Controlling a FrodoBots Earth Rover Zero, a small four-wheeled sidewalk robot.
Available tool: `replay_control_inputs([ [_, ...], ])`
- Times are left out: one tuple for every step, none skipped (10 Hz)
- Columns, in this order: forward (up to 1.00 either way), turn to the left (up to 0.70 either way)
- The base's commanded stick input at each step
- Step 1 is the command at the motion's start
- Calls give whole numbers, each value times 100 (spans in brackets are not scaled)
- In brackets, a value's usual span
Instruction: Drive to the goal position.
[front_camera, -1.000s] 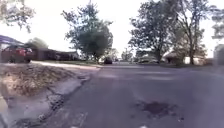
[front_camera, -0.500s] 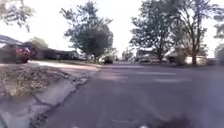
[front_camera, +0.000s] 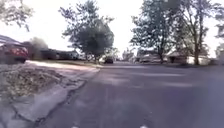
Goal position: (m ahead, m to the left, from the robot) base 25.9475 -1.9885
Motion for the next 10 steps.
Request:
replay_control_inputs([
  [100,0],
  [100,0],
  [100,0],
  [100,0],
  [100,0],
  [100,0],
  [100,0],
  [100,0],
  [100,0],
  [100,0],
])
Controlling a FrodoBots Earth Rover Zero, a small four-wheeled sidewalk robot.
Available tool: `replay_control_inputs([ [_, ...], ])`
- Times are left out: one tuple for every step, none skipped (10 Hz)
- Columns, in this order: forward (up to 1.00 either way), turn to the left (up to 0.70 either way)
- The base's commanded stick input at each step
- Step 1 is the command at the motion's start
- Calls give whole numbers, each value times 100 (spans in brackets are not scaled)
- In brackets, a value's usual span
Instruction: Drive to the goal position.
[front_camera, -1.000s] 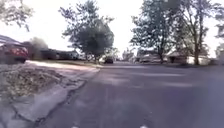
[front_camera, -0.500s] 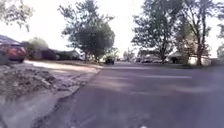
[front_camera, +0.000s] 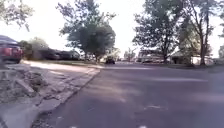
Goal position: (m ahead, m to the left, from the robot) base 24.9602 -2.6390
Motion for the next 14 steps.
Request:
replay_control_inputs([
  [100,0],
  [100,-6],
  [100,-29],
  [100,-23],
  [100,0],
  [100,0],
  [100,0],
  [100,0],
  [100,0],
  [100,0],
  [100,0],
  [100,0],
  [100,0],
  [100,0],
])
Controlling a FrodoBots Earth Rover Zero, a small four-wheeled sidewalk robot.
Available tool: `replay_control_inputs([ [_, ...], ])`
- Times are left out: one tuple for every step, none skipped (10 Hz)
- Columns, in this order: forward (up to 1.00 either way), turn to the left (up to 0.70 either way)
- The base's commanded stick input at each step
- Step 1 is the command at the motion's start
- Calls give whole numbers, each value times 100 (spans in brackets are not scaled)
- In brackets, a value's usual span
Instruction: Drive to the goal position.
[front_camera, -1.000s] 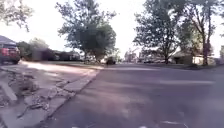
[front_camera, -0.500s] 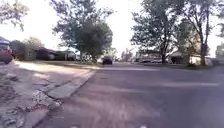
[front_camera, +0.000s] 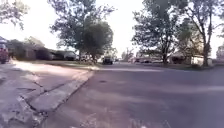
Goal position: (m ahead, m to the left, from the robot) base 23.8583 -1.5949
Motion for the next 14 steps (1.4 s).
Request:
replay_control_inputs([
  [100,0],
  [100,0],
  [100,0],
  [100,0],
  [100,0],
  [100,0],
  [100,0],
  [100,0],
  [100,0],
  [100,0],
  [100,0],
  [100,0],
  [100,0],
  [100,0],
])
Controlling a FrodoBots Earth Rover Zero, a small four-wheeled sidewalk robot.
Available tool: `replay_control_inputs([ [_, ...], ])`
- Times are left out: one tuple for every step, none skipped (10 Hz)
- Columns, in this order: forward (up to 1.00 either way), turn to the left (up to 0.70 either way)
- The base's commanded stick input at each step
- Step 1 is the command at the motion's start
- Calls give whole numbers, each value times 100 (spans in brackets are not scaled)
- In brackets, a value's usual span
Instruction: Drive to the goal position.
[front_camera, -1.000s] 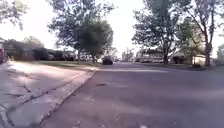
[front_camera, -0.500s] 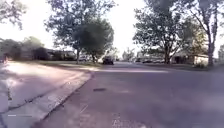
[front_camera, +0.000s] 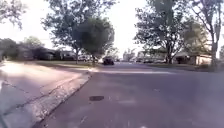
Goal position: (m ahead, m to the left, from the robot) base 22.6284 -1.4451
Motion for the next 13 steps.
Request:
replay_control_inputs([
  [100,0],
  [100,0],
  [100,-1],
  [100,-4],
  [100,-39],
  [100,-32],
  [100,-25],
  [100,-3],
  [100,0],
  [100,0],
  [100,0],
  [100,0],
  [100,0],
])
